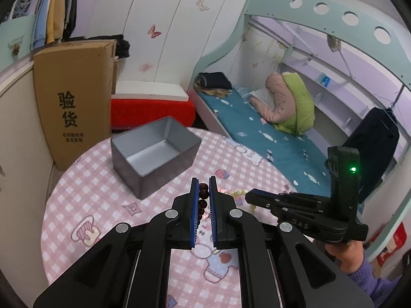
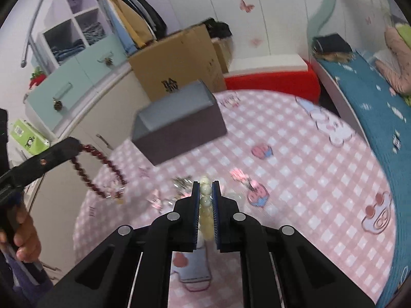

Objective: Organize jewelry
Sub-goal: 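Lift the red bracelet with the left gripper while the right gripper grasps the cream bead bracelet, then lower both bracelets into the grey tin and open both grippers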

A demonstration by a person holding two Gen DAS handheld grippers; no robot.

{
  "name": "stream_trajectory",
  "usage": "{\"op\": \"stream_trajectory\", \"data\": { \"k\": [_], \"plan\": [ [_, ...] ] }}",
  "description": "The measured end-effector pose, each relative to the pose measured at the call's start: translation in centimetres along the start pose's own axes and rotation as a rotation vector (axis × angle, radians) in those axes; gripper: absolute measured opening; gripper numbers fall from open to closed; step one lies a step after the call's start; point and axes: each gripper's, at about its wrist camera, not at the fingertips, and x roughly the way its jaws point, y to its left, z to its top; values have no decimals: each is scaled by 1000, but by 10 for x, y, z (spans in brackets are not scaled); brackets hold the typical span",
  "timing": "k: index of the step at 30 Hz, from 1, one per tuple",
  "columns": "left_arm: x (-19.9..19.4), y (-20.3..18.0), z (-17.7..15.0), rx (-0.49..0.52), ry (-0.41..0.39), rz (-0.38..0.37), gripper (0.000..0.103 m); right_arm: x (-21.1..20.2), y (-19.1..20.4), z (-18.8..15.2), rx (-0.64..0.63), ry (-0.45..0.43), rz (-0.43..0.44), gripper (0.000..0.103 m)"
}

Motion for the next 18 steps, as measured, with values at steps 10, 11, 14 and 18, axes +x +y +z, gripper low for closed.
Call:
{"op": "stream_trajectory", "data": {
  "k": [10,11,14,18],
  "plan": [
    [-11,-12,50,86,-44,-6,8,-18,28,55,-73,-85,30,9],
    [-9,-11,57,85,-46,-5,8,-17,31,63,-78,-92,31,9],
    [1,0,77,62,-36,7,8,-12,38,86,-82,-110,43,9],
    [17,17,95,26,-10,-9,8,-2,47,111,-92,-127,44,9]
  ]
}}
